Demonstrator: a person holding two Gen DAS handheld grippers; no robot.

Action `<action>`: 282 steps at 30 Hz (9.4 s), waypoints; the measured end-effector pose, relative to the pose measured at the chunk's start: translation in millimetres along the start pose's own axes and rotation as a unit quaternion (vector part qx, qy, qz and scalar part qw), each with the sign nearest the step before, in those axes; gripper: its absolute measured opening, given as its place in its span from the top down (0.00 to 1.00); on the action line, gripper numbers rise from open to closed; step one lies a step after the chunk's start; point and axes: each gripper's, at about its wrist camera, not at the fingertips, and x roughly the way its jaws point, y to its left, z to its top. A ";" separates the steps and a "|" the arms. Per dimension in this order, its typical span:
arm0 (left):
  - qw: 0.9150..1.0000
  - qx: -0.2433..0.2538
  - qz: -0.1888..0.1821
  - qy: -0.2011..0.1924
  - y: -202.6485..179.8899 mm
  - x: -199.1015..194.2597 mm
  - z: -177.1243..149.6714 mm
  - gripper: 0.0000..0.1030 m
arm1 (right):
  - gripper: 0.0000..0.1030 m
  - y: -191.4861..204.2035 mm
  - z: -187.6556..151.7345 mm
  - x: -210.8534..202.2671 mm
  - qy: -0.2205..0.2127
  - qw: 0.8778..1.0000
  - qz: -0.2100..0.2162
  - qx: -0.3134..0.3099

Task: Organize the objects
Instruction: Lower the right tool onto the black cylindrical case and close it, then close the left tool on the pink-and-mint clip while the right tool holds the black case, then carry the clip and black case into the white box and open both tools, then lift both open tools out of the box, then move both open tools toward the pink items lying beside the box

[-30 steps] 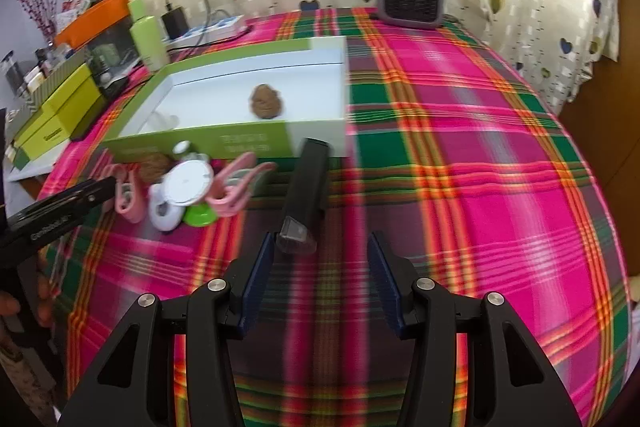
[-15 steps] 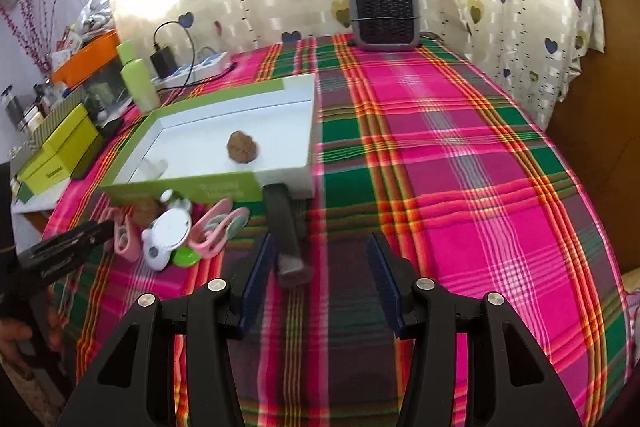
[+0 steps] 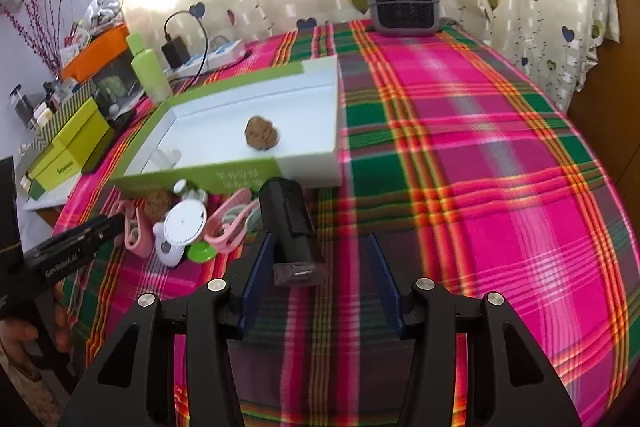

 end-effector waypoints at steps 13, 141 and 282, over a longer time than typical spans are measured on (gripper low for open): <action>1.000 0.003 0.004 0.000 0.1 0.2 0.0 0.52 | 0.52 12.5 0.5 10.3 0.019 0.999 -0.011 -0.036; 0.996 0.064 -0.037 0.046 -85.1 103.4 129.5 0.85 | 0.73 23.3 125.5 108.1 0.063 0.995 0.002 -0.075; 0.998 0.012 -0.067 0.016 -34.9 -12.6 -11.7 0.57 | 0.62 30.0 7.2 16.2 0.018 0.994 0.063 -0.082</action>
